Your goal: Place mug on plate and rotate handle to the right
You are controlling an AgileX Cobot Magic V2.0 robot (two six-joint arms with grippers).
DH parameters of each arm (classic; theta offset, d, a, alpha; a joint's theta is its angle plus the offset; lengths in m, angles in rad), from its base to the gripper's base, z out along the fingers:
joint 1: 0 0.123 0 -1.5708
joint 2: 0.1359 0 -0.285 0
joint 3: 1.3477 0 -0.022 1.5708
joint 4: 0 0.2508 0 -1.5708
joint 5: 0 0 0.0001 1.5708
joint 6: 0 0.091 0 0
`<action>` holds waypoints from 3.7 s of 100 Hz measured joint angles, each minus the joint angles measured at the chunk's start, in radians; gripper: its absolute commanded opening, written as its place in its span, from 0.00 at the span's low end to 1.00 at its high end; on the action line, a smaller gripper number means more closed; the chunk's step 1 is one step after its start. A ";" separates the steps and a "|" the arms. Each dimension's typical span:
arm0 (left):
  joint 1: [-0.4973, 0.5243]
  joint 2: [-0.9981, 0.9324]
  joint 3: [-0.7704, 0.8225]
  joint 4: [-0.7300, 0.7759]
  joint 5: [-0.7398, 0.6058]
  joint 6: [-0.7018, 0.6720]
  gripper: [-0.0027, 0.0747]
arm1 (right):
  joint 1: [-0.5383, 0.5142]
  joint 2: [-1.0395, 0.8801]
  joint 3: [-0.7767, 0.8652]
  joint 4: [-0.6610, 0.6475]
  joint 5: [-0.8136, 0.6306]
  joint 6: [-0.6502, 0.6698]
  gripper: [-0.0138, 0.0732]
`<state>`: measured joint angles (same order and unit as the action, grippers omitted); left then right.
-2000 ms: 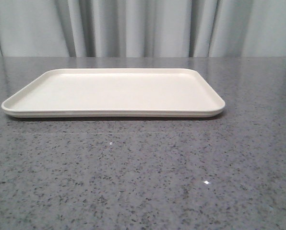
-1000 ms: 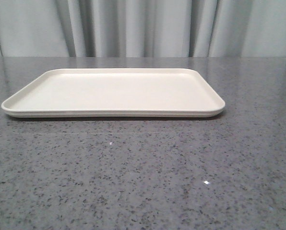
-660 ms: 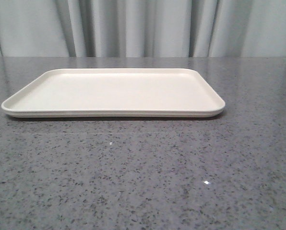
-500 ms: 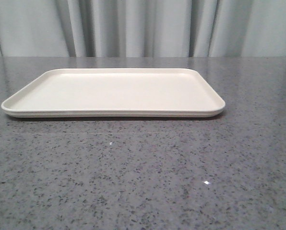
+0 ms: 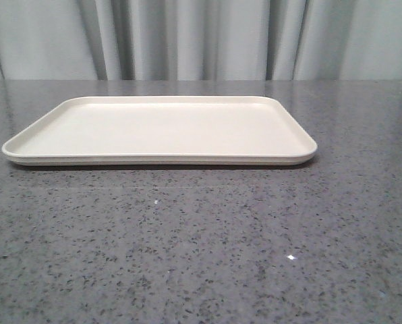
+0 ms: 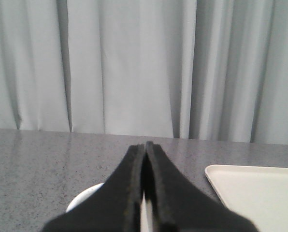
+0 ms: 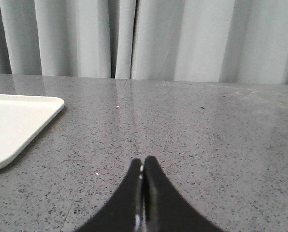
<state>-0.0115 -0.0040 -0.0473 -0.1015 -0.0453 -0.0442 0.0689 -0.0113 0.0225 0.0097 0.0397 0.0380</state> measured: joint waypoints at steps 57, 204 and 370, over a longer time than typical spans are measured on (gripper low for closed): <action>0.000 0.000 -0.312 -0.018 0.360 0.000 0.01 | 0.000 0.170 -0.382 0.000 0.178 0.000 0.02; 0.000 0.550 -1.217 0.166 0.881 0.000 0.01 | 0.000 0.571 -1.103 -0.019 0.414 -0.144 0.52; 0.000 0.904 -1.554 0.206 1.308 0.000 0.52 | 0.000 0.773 -1.373 -0.155 0.495 -0.146 0.67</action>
<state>-0.0115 0.9003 -1.6008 0.1047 1.2626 -0.0442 0.0689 0.7612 -1.3508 -0.1450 0.5347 -0.1083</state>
